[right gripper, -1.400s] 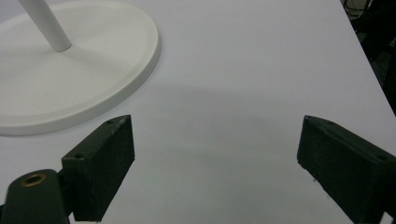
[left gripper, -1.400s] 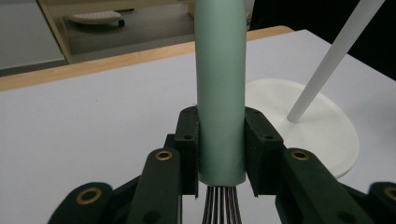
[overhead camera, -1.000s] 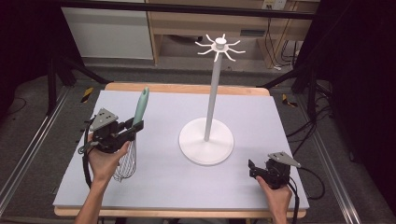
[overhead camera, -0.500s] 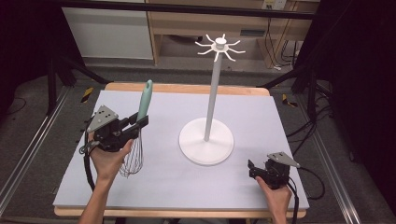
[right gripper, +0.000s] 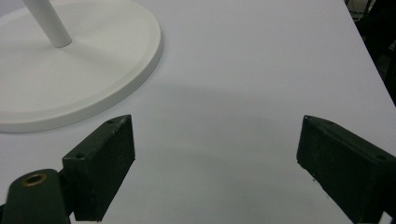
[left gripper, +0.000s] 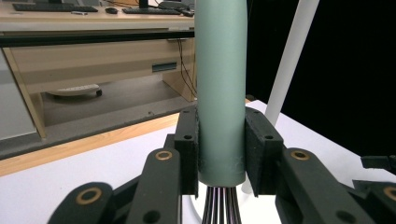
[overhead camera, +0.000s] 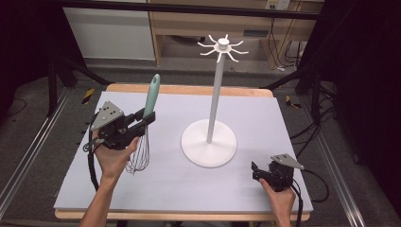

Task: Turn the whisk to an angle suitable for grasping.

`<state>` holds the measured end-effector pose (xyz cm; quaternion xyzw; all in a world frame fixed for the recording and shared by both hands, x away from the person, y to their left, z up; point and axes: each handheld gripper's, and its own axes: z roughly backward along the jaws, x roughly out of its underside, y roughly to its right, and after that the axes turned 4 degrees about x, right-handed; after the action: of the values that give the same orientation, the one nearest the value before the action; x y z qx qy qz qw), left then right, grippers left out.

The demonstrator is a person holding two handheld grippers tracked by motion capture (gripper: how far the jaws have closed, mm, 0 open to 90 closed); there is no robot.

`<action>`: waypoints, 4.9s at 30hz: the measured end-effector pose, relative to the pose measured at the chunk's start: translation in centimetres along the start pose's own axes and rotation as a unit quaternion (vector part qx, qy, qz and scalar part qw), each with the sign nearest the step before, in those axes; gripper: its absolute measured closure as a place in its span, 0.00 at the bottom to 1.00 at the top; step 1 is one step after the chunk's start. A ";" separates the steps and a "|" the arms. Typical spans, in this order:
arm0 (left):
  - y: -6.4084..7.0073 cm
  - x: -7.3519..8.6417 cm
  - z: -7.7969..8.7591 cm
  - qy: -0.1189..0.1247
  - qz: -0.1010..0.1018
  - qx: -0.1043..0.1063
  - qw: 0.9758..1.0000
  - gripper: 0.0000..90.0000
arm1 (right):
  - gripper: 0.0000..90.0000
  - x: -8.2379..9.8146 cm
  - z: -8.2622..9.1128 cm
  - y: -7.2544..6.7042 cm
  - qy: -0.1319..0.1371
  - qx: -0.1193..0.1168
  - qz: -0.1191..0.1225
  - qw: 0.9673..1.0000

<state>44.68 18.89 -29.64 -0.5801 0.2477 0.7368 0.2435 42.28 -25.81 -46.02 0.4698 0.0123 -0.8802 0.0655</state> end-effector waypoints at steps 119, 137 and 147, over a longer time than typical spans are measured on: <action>5.3 -7.1 -6.8 0.007 -0.067 0.063 0.996 0.76 | 0.13 0.0 -0.1 0.2 0.000 0.000 -0.004 1.000; 5.3 -6.6 -8.7 0.006 -0.066 0.064 0.996 0.76 | 0.13 0.2 -0.3 0.4 -0.004 -0.004 -0.008 1.000; 5.3 -6.5 -9.4 0.005 -0.070 0.059 0.996 0.76 | 0.13 0.1 -0.2 0.2 -0.005 -0.004 -0.007 1.000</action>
<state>49.50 8.33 -24.81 -0.5845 0.2506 0.6991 0.3269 42.47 -26.03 -46.21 0.4655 0.0188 -0.8827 0.0617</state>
